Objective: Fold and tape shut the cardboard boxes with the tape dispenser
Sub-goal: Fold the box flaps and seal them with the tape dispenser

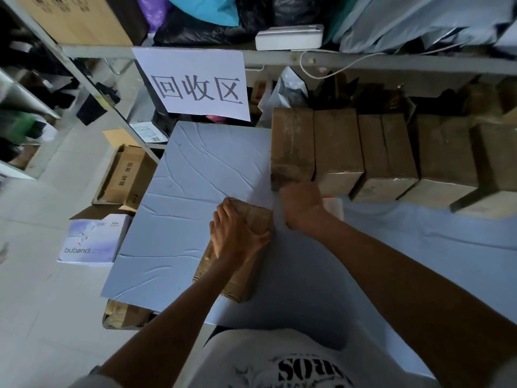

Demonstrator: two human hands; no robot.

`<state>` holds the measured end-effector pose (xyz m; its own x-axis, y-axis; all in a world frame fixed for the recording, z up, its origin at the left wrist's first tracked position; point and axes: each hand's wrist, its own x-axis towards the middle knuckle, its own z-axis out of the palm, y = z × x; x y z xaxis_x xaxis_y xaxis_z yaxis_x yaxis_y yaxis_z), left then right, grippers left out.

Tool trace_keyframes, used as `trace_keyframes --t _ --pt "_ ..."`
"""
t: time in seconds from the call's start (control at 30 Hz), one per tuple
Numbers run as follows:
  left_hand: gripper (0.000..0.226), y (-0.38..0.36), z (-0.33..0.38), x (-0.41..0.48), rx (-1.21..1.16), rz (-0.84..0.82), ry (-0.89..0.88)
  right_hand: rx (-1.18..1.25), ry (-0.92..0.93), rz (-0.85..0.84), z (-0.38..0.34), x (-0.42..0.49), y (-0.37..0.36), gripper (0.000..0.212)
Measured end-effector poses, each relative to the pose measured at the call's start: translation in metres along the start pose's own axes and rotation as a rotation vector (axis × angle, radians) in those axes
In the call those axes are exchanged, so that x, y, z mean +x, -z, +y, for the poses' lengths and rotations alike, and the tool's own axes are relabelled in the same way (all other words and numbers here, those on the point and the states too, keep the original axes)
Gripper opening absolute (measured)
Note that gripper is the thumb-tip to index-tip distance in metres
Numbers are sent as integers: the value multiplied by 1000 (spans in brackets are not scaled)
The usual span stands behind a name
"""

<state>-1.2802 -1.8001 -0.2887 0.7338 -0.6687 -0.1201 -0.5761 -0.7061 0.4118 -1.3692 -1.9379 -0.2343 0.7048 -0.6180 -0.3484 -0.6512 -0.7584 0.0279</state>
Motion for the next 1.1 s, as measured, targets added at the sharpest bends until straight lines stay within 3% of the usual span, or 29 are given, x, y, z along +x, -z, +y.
trace_keyframes --t 0.07,0.13,0.23,0.3,0.37,0.53,0.63,0.73,0.83,0.9,0.97,1.03,1.1 --pt "123 -1 -3 -2 -22 7 -9 56 -26 -56 -1 -10 -31 21" --pt "124 -2 -3 -1 -29 12 -24 157 -61 -65 5 -21 -58 31" --pt "126 -2 -1 2 11 10 -4 99 -152 58 18 -38 -79 64" --pt "128 -3 -2 1 13 1 -8 7 -173 192 24 -45 -93 74" --pt "129 -3 -1 2 23 2 -8 32 -194 177 33 -50 -103 72" --pt "127 -3 1 1 72 28 -3 -133 -274 220 29 -63 -123 36" --pt "126 0 0 0 26 26 -2 -78 -295 194 22 -70 -132 42" --pt "122 4 -1 -2 -44 18 -4 110 -343 87 24 -67 -133 48" --pt "121 8 -4 2 -90 8 -15 324 -380 261 15 -62 -110 52" --pt "122 12 -7 3 -138 -4 -16 705 -327 373 0 -56 -85 40" --pt "124 21 -4 3 -193 15 -18 1107 -326 338 -18 -46 -60 29" --pt "132 34 2 2 -280 46 -21 1384 -335 355 -34 -37 -41 22" --pt "126 47 9 4 -417 45 -27 1573 -366 423 -43 -30 -25 8"
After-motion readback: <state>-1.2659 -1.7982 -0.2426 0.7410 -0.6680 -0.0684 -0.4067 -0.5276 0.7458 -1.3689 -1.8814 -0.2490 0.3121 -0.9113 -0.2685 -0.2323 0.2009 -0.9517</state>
